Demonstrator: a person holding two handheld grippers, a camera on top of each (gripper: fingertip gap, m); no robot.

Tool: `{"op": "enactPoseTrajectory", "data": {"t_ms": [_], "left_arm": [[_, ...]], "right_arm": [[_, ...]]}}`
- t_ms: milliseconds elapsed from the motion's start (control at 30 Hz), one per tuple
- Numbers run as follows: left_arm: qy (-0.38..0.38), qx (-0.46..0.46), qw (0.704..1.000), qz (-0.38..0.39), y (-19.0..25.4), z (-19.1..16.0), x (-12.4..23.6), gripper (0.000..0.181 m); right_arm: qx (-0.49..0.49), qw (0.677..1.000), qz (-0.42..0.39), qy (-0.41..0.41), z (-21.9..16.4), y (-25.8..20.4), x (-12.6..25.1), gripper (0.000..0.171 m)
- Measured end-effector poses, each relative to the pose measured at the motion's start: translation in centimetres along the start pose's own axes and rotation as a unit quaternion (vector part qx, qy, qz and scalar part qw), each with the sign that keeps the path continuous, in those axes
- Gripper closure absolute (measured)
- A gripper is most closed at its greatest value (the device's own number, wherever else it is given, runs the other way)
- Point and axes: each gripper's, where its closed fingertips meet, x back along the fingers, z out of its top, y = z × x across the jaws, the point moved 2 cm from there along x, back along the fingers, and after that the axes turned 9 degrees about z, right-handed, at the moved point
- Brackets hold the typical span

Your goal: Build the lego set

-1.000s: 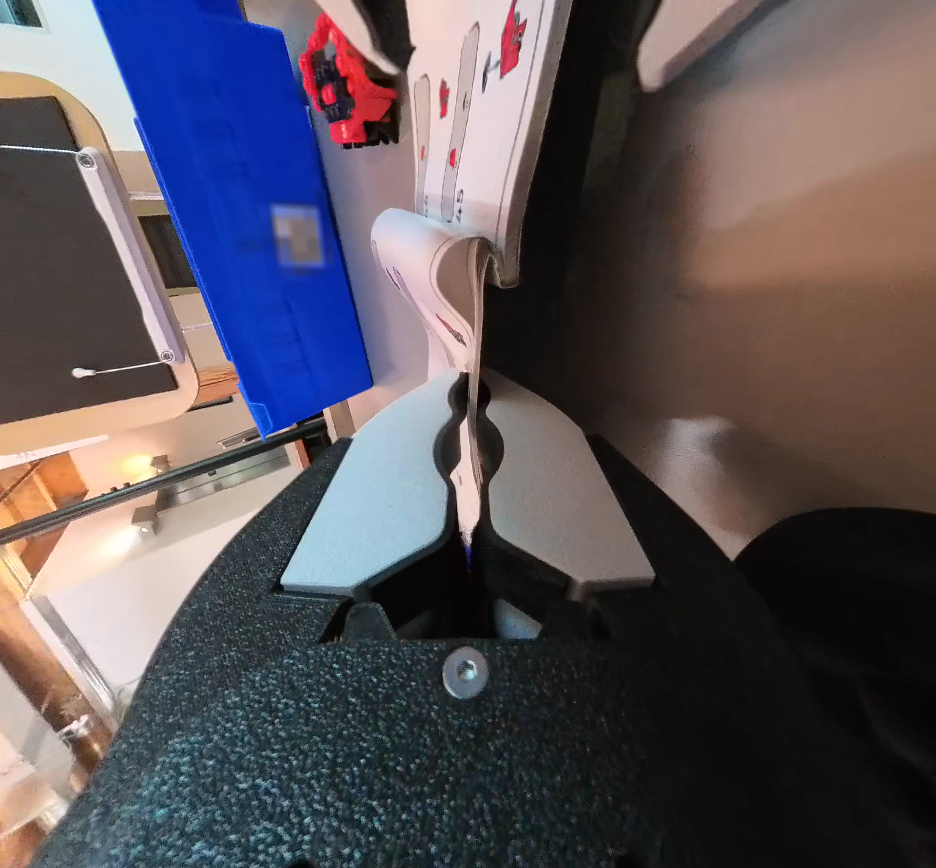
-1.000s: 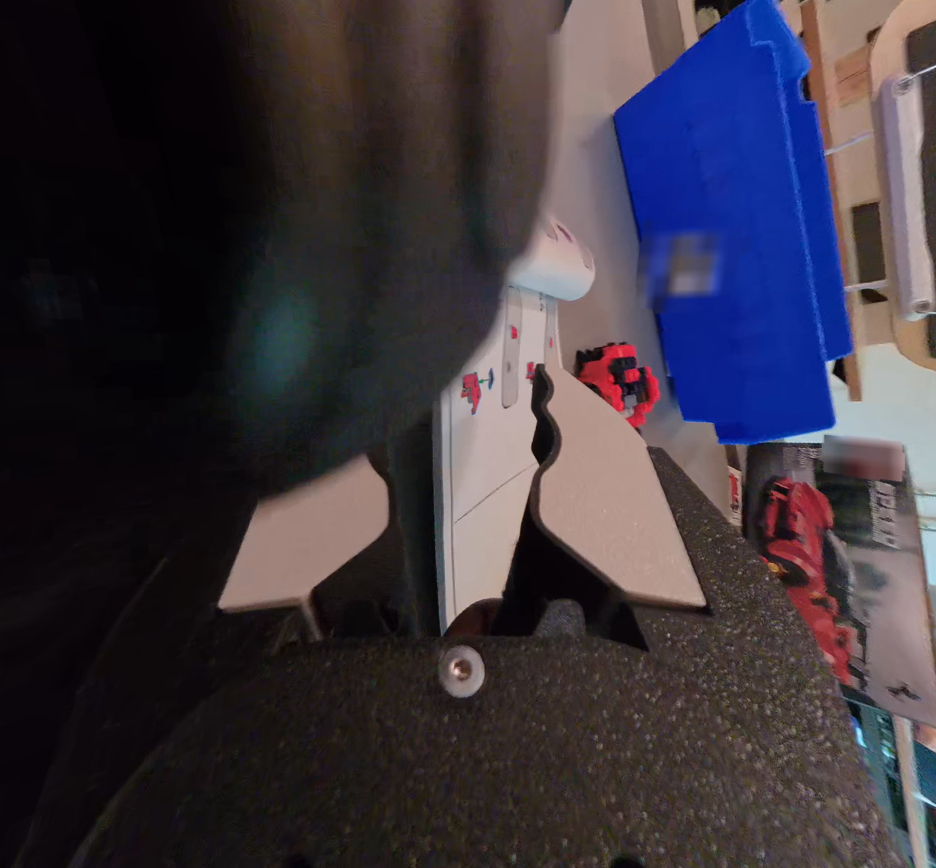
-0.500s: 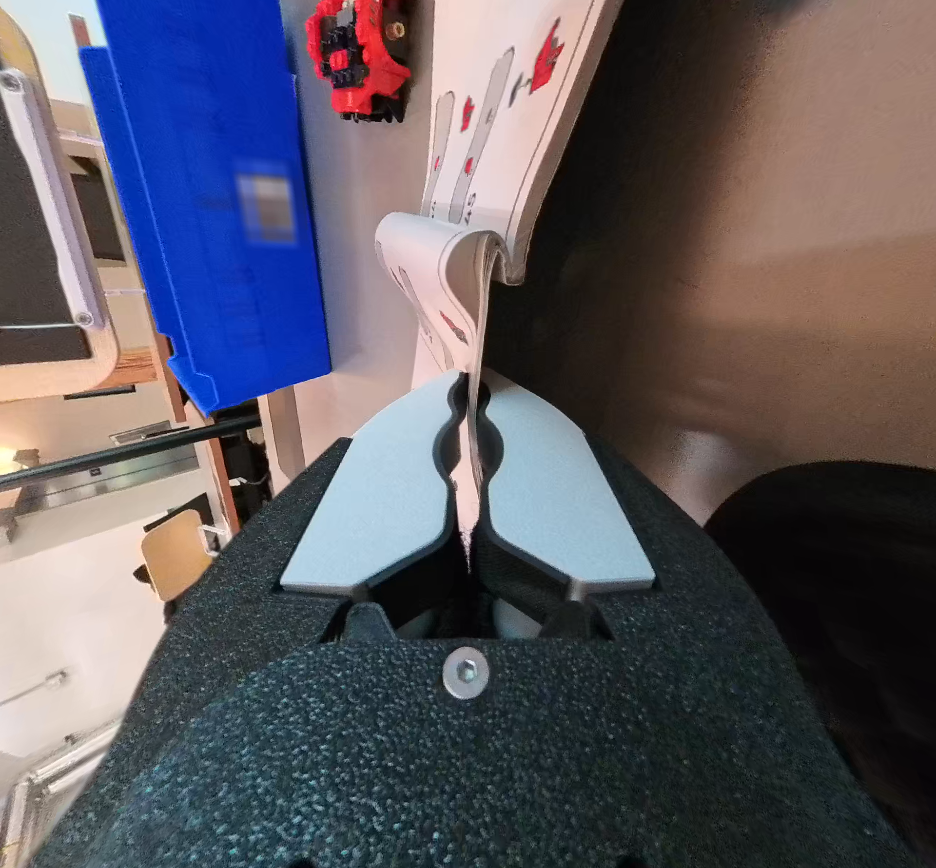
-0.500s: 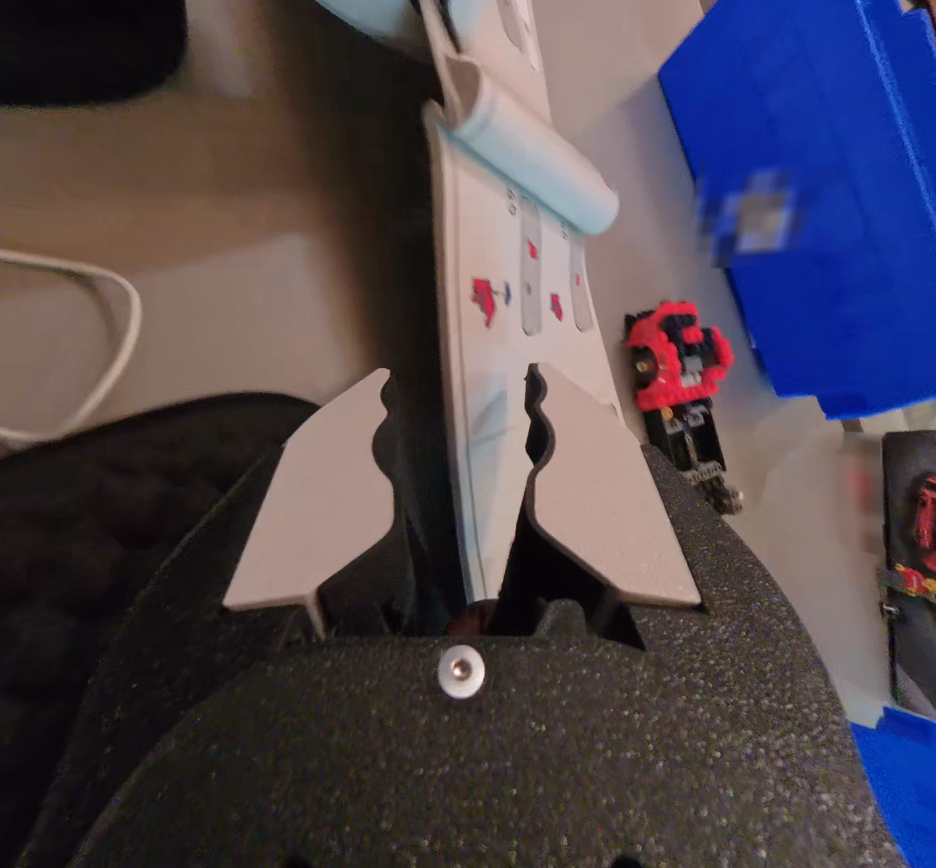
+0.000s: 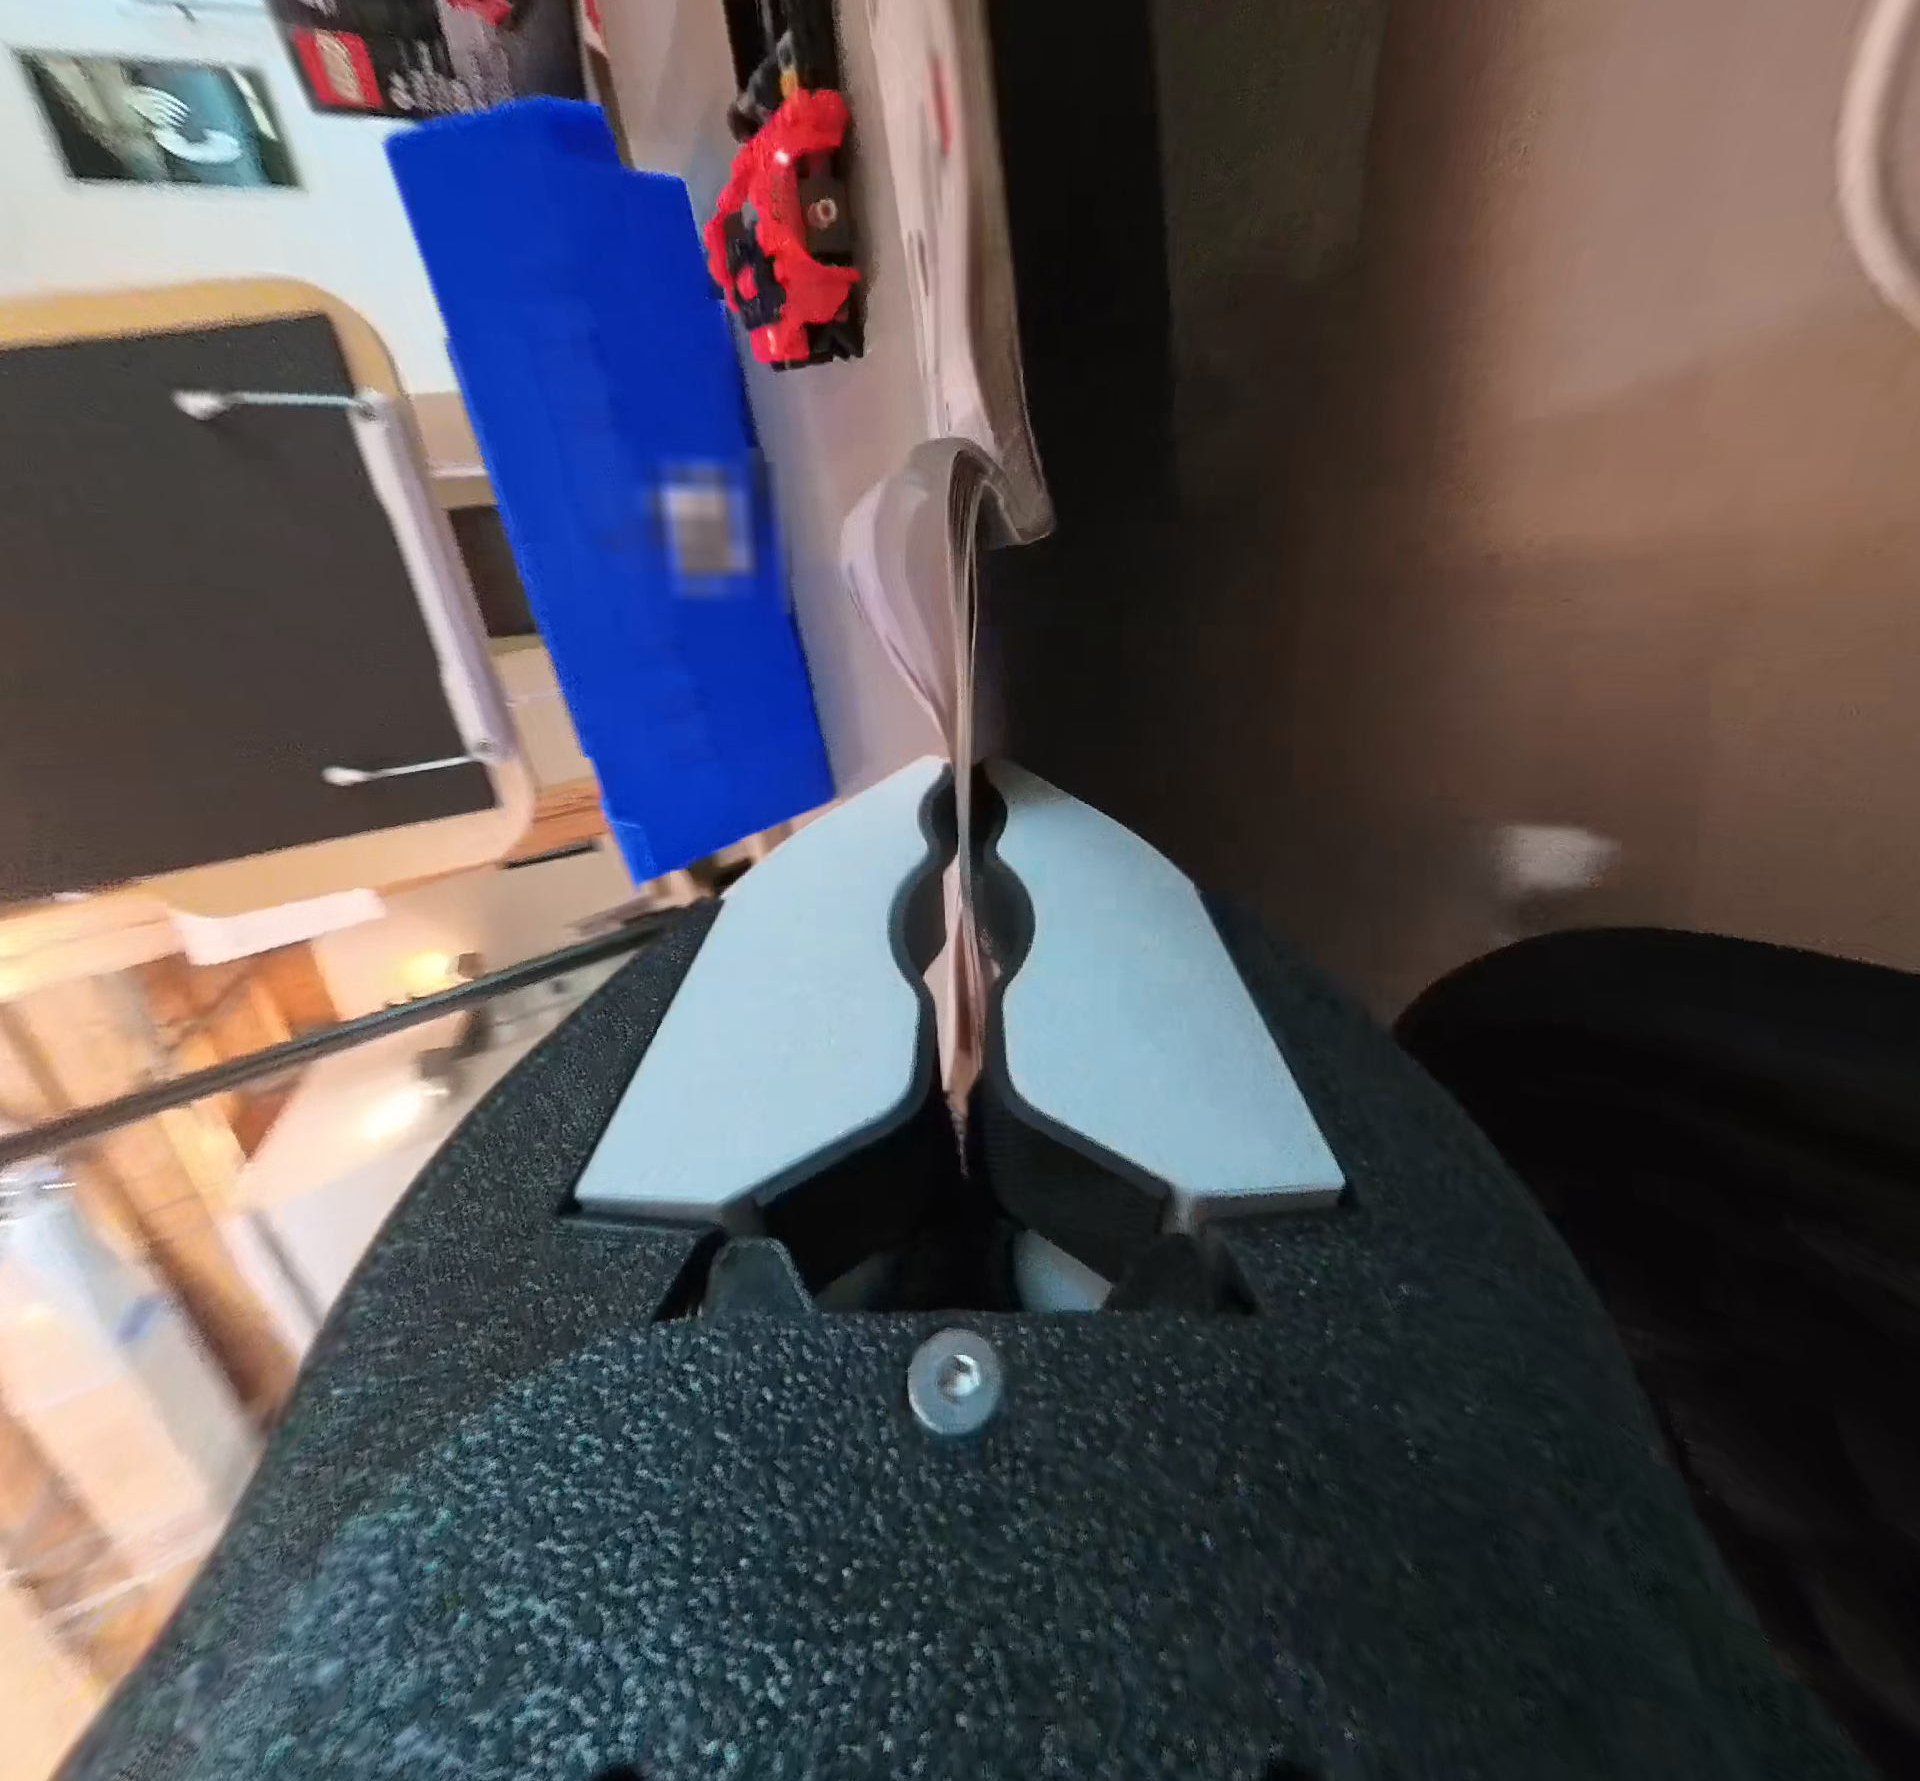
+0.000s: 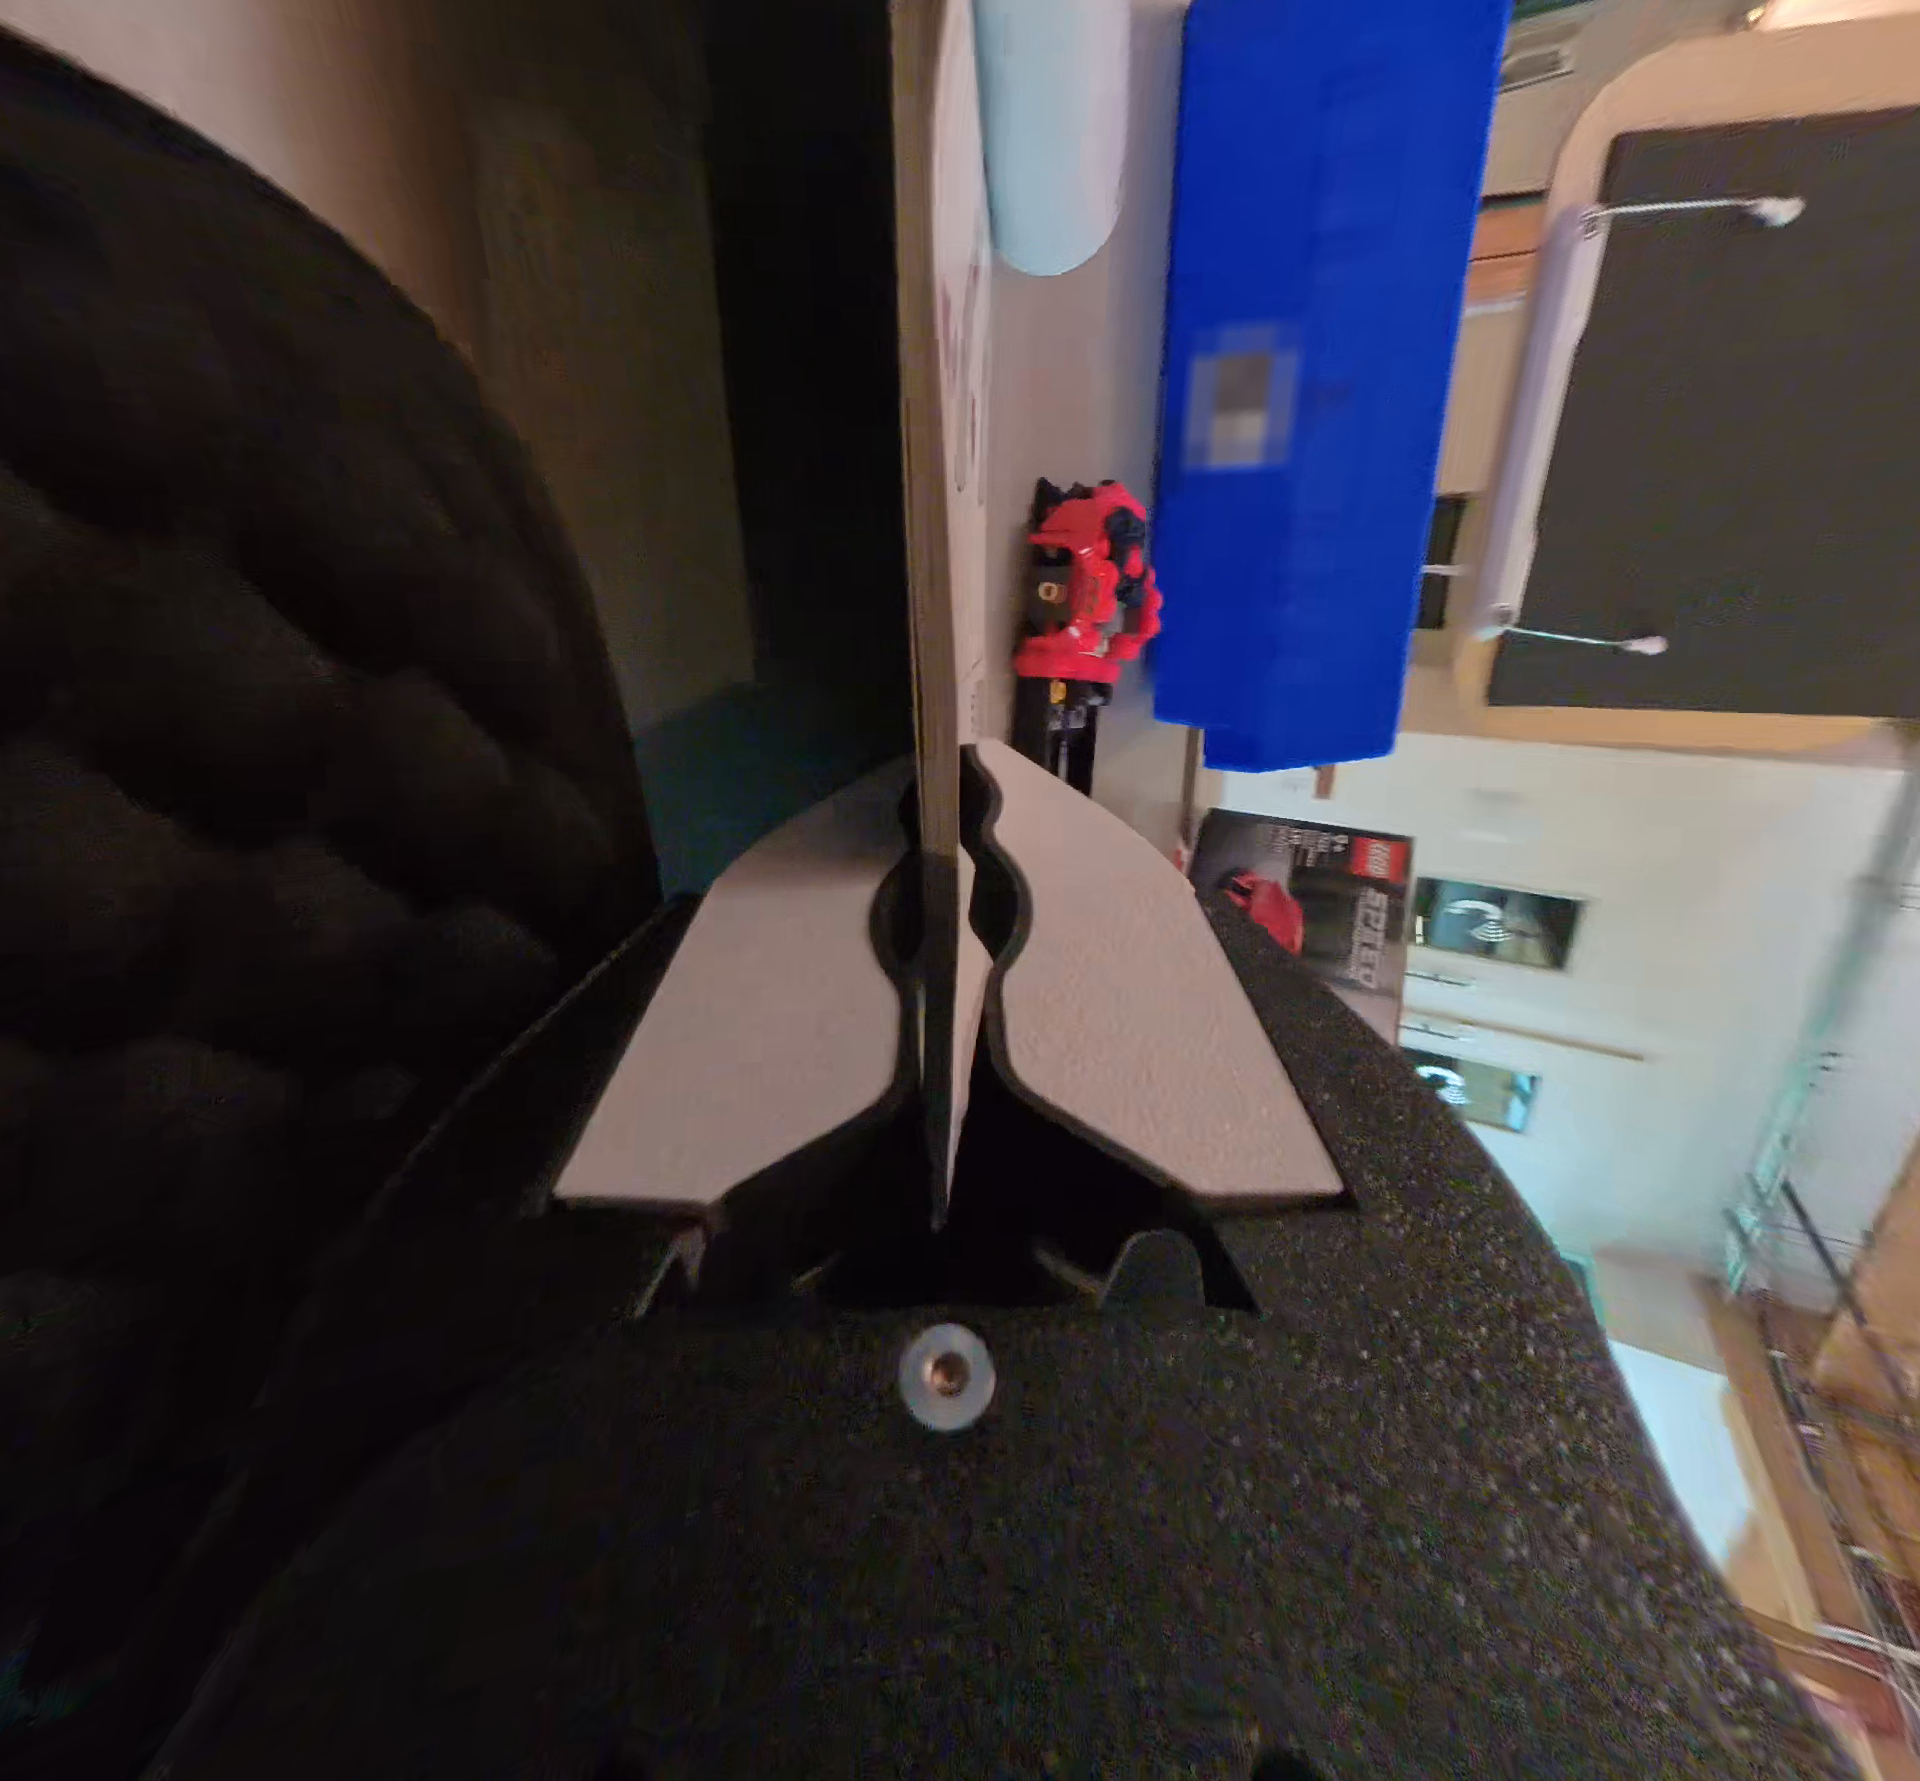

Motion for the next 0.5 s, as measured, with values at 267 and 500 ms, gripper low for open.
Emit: {"op": "enactPoseTrajectory", "data": {"t_ms": [267, 500], "left_arm": [[0.033, -0.075, 0.994, 0.079, -1.0, 1.7, 1.1, 0.181], [0.038, -0.089, 0.987, 0.131, -4.1, 2.5, 2.0, 0.181]], "right_arm": [[0.043, 0.993, -0.105, 0.013, -0.3, 1.2, 2.5, 0.168], [0.028, 0.984, -0.174, 0.010, -0.7, 4.0, 5.1, 0.168]]}}
